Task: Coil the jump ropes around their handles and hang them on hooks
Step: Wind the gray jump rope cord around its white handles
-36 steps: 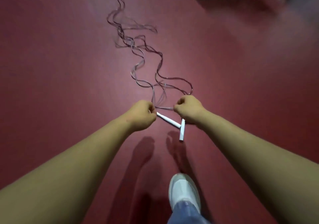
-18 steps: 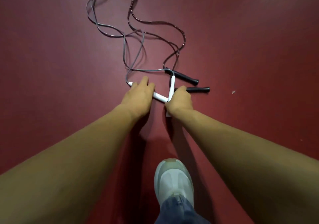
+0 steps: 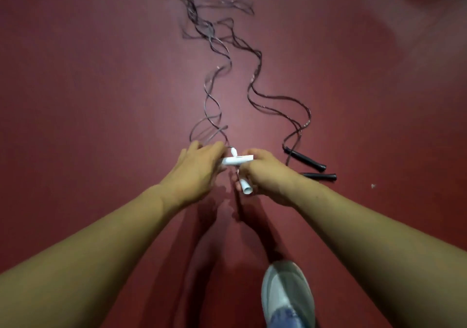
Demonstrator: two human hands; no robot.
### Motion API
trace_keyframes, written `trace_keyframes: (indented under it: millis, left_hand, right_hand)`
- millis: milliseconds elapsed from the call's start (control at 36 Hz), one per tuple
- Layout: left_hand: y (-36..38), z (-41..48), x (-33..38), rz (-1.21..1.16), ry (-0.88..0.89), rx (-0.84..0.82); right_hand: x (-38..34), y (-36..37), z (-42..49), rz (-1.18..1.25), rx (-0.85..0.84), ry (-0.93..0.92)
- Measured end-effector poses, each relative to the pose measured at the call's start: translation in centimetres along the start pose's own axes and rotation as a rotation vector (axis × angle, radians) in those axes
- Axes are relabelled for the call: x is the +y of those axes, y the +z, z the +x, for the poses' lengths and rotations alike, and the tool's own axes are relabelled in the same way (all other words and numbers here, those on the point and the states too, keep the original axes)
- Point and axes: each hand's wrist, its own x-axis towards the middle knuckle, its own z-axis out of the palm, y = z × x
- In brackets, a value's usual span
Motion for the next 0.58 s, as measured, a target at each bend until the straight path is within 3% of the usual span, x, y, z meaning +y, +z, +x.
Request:
trace_keyframes:
  millis: [194,278,361,444,583]
  left_hand:
    - [-15.2,-9.1,3.4,-0.348,-0.230,0.274]
    - [-22.0,-14.2,5.7,-0.636,-0.304,0.370]
    - [-26.9,-19.6,7.1,-0.703,-0.321,0.461]
    - [-30.6,-25.6,8.3,-0.711,-0.363,0.586]
    - [-33.0,-32.9,9.8,-0.785,-0.343,0.640]
  right_hand:
    - [-13.3,6.6,-11.2,0.258,-0.433,-0.104]
    - [-17.1,9.7,-17.0,0.264,-0.658,-0.145]
    - [-19.7,12.9,-22.8,0.198,-0.838,-0.207]
    - [-21.0,17.3,-28.6,0.071,-0.778,-0.323]
    - [-21.0,23.7,-33.4,-0.013,-0.405,-0.559]
